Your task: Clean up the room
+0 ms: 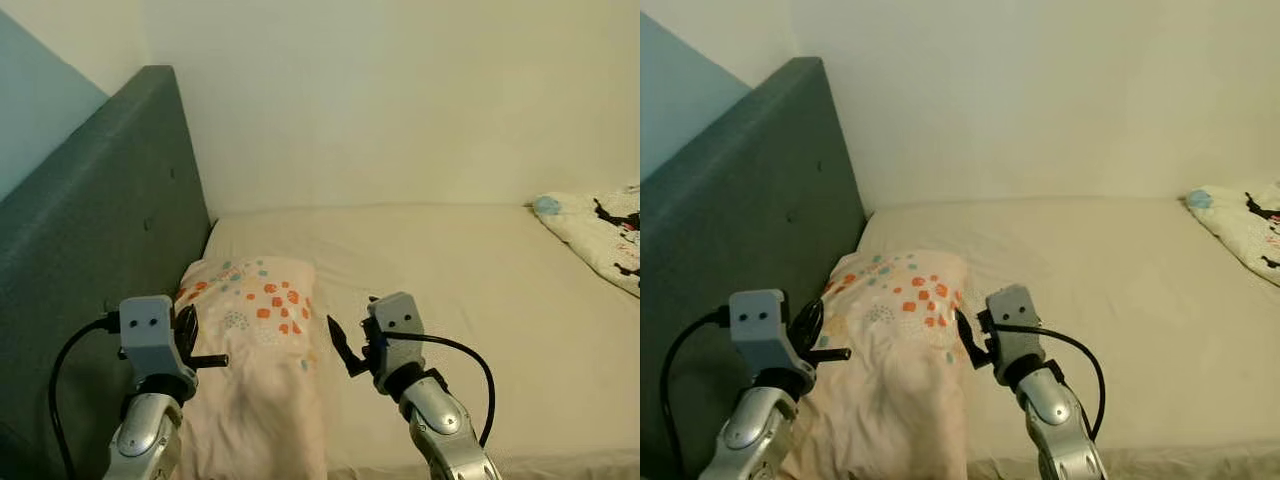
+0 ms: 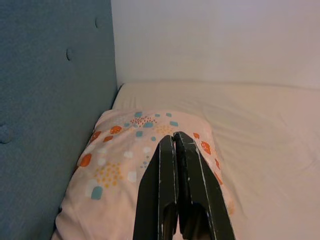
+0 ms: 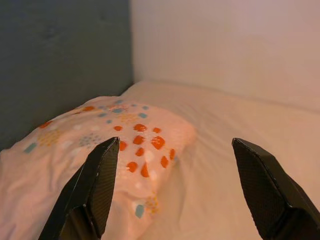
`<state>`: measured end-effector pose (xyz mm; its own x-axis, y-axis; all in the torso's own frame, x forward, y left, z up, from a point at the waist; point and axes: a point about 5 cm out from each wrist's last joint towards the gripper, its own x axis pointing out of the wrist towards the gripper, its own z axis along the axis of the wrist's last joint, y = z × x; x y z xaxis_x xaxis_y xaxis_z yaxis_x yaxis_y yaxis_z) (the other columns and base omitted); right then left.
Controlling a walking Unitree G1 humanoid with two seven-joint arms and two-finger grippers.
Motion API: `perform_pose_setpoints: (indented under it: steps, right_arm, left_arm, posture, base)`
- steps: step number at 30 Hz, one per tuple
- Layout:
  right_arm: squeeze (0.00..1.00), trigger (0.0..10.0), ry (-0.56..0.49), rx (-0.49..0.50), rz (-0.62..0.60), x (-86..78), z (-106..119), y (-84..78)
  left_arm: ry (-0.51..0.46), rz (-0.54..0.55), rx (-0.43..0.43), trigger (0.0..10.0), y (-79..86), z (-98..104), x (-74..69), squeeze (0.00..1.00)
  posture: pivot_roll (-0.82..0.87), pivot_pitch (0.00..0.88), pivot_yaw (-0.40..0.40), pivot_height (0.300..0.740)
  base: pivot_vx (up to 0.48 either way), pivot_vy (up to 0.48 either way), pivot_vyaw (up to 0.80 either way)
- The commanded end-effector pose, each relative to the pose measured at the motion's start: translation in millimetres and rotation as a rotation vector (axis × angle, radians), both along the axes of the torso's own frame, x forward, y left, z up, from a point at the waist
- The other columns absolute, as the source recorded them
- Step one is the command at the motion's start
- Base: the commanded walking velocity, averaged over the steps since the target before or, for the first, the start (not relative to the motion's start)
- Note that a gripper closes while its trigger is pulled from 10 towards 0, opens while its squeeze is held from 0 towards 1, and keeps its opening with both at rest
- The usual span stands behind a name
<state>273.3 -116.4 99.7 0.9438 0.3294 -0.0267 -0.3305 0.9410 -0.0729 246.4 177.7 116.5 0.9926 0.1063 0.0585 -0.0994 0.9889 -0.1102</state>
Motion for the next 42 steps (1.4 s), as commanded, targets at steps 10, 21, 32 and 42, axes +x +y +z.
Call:
perform_pose_setpoints:
  steps: [10, 21, 32, 42]
  right_arm:
    - [0.0, 10.0, 0.184, -0.011, -0.105, 1.4, -32.1, -17.2]
    - [0.0, 10.0, 0.175, -0.06, -0.152, 0.5, -34.8, -29.9]
    - [0.0, 10.0, 0.161, -0.054, -0.092, -2.7, -33.0, -19.3]
    - [0.0, 10.0, 0.19, -0.01, -0.103, 5.5, -32.2, -15.7]
  left_arm:
    - [0.113, 0.019, 0.042, 10.0, 2.8, -18.0, 6.0, 0.0]
    - [0.2, -0.017, 0.053, 10.0, -3.7, -43.6, -4.8, 0.0]
    - [0.205, -0.019, -0.013, 10.0, -10.8, -43.8, -2.2, 0.0]
    - [0.186, -0.041, -0.007, 10.0, -10.8, -40.0, 2.1, 0.0]
  posture:
    - [-0.05, 0.062, -0.028, 0.74]
    - [-0.07, 0.084, -0.012, 0.74]
    - [-0.07, 0.084, -0.013, 0.74]
    - [-0.05, 0.057, -0.033, 0.74]
  base:
    - [0.0, 0.0, 0.0]
    - [0.0, 0.0, 0.0]
    - [0.0, 0.0, 0.0]
    - [0.0, 0.0, 0.0]
